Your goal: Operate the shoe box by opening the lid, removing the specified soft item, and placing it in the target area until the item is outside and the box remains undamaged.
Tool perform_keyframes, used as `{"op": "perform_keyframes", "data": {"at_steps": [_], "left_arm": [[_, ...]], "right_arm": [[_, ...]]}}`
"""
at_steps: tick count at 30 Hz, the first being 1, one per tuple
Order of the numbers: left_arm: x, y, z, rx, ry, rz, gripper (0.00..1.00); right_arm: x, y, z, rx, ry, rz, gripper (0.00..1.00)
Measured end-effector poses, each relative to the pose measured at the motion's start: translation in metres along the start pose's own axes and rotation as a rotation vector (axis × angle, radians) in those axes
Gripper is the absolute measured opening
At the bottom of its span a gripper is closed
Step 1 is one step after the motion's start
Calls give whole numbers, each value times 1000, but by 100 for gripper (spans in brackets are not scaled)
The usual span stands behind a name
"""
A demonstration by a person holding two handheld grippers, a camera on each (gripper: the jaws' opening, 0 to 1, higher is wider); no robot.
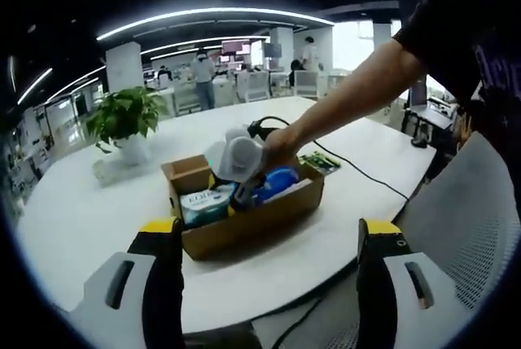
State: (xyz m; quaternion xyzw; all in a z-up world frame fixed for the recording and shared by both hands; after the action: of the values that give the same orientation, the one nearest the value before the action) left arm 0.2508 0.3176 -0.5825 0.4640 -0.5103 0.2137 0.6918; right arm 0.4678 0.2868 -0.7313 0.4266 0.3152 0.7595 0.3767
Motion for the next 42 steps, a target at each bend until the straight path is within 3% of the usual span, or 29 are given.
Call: {"op": "perform_keyframes", "data": {"at_steps": [4, 28, 42], "left_arm": [[2, 1, 0, 2, -7, 10, 85], [7, 2, -3, 14, -24, 40, 87], [-1, 0, -1, 4, -6, -16, 93]], "right_arm": [[-1, 2, 1, 2, 10, 41, 27], [6, 18, 4, -1, -14, 83, 26], [16, 43, 10, -53, 11, 103, 26]]}}
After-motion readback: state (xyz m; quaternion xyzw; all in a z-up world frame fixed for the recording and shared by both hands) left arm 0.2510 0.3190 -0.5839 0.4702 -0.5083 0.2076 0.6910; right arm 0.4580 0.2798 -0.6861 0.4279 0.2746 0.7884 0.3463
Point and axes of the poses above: the point that each gripper's makers call its tool centre point, and the gripper's own axes: y roughly backward along the fingers, z roughly to its right, x roughly out of its top, the point moved 4 cm from there along y, roughly backward along the fingers, and after that the axes turned 5 degrees about y, right-handed, at the moved point
